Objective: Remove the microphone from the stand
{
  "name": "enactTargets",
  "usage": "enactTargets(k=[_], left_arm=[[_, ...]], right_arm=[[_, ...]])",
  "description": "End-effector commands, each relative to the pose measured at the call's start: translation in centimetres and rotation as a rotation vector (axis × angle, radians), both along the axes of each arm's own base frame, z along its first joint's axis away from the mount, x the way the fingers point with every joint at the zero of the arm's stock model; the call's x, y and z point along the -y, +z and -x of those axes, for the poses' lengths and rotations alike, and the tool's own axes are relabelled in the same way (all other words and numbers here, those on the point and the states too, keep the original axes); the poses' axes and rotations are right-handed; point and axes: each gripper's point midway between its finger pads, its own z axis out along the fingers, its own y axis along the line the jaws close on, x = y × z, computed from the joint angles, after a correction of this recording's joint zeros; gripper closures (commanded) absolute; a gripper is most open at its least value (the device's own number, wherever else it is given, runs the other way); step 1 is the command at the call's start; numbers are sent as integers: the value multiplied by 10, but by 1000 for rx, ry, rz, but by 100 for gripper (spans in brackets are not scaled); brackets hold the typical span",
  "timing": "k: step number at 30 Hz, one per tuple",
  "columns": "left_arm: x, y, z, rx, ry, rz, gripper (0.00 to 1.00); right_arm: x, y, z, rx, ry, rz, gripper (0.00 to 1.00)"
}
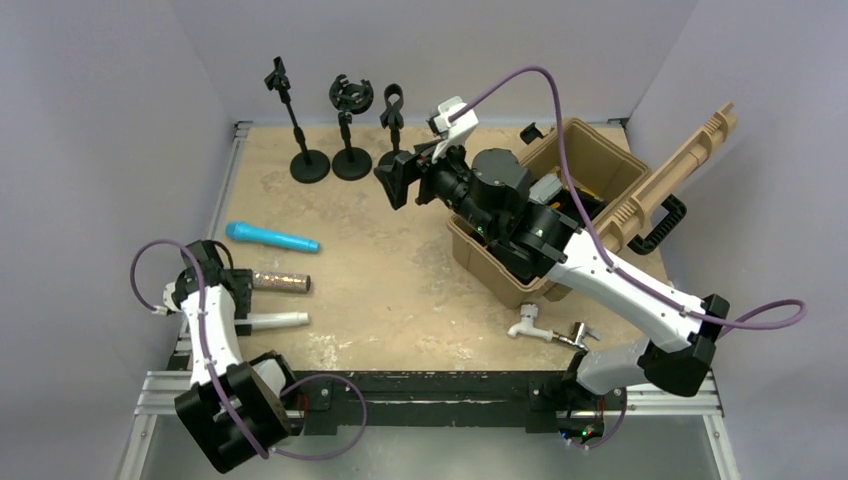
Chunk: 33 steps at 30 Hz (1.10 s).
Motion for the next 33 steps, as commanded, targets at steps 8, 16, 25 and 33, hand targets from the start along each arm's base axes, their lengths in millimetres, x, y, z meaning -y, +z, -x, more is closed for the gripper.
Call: enactTargets(k=[8,16,25,33], left_arm=[[32,125,-54,307,-346,-231,12],[165,320,-105,1130,-1036,-533,0],[246,444,-47,1670,-1447,-650,0],[220,498,-11,1779,-1337,-918,0]], right_arm=[[50,64,11,127,-109,-142,17],[128,114,31,207,-275,-296,15],[243,162,84,302,-404,-513,12],[304,166,111,301,-481,-614,6]])
